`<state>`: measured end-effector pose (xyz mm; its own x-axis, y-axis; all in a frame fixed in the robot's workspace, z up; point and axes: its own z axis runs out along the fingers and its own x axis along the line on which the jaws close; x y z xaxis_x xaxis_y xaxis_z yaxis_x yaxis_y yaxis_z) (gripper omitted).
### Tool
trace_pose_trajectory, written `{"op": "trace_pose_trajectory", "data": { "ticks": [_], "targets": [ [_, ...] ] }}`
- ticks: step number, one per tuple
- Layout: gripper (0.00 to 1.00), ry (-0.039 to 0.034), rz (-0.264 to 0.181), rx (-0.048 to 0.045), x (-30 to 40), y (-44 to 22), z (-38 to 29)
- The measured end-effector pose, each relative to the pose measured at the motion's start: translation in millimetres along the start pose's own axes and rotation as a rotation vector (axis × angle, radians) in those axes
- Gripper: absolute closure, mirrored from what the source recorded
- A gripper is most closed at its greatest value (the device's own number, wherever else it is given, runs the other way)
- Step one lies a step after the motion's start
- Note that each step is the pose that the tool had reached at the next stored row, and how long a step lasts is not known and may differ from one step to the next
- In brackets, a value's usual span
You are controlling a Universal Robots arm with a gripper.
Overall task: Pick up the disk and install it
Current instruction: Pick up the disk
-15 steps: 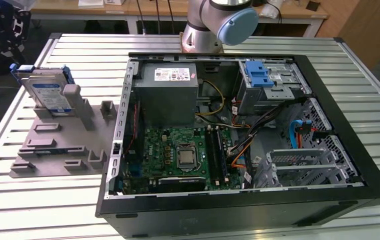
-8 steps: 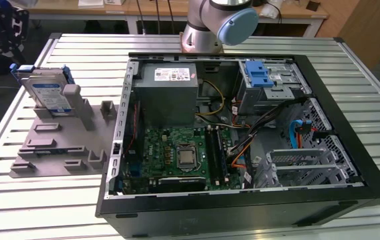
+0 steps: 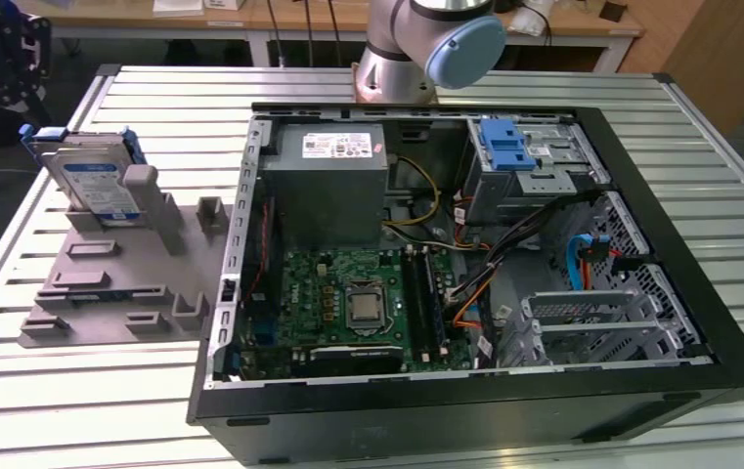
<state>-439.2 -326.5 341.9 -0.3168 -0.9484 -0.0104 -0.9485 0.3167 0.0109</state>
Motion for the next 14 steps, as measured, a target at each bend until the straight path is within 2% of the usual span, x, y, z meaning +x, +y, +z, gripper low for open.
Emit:
{"op": "trace_pose_trajectory", "data": {
  "ticks": [14],
  "targets": [
    [0.89, 0.0028, -0.254, -0.0025, 0.0, 0.0, 2.0]
  ]
}}
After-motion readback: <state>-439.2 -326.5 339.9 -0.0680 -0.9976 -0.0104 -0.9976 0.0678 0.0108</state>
